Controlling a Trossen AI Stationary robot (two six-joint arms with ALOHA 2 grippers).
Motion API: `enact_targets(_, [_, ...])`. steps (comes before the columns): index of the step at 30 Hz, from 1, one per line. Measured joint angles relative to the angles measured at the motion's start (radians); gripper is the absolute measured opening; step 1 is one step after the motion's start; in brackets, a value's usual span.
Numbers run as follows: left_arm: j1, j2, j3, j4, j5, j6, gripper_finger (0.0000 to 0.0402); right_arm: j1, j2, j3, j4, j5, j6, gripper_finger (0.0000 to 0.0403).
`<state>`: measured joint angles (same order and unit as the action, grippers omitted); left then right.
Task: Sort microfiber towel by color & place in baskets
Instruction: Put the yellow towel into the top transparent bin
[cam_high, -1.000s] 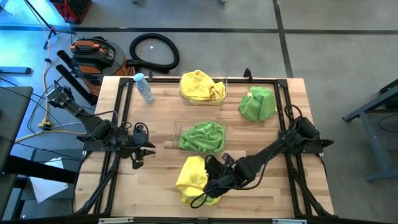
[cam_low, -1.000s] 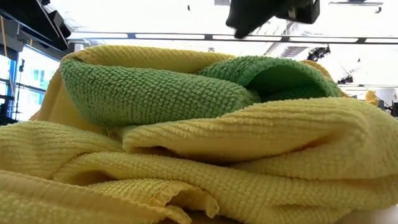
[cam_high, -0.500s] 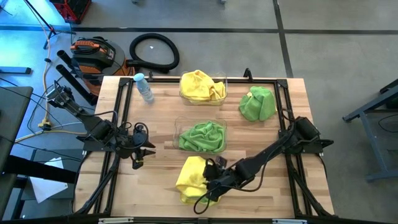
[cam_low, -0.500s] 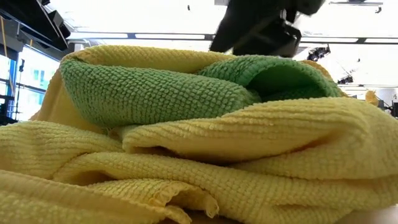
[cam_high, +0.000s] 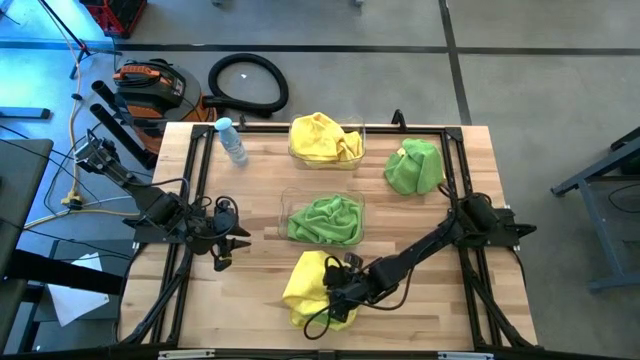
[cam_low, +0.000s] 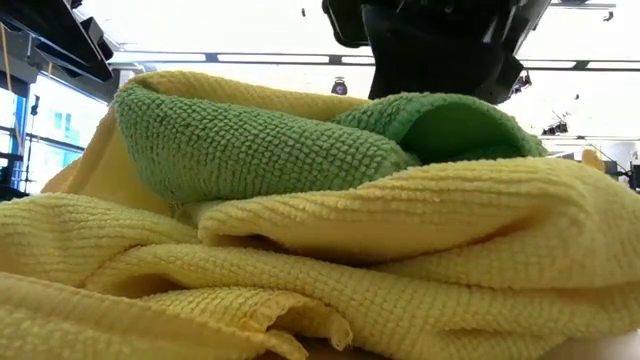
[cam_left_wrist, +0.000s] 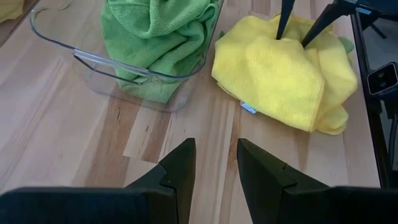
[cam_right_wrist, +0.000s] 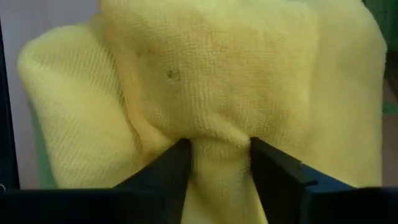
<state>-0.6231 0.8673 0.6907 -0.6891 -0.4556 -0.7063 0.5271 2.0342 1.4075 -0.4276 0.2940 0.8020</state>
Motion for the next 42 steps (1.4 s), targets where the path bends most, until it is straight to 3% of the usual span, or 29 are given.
enact_targets(8, [0.0,0.0,0.0,0.0,0.0,-0.008,0.0106,0.001,0.0,0.037,-0.018,-0.003,0.005,0.0013])
enact_targets(12, [0.0,0.0,0.0,0.0,0.0,-0.008,0.0106,0.01,0.0,0.148,-0.109,0.053,0.001,0.0021])
enact_targets(26, [0.0,0.0,0.0,-0.001,0.0,-0.013,0.0106,0.046,-0.001,0.713,-0.785,0.319,-0.044,0.0004])
enact_targets(33, [0.0,0.0,0.0,-0.001,0.005,-0.015,0.0106,0.06,-0.001,0.947,-1.133,0.349,0.082,0.0002])
enact_targets(42, [0.001,-0.004,0.0,0.005,0.006,-0.017,0.0106,0.032,-0.254,0.679,-1.111,0.391,0.095,0.0001])
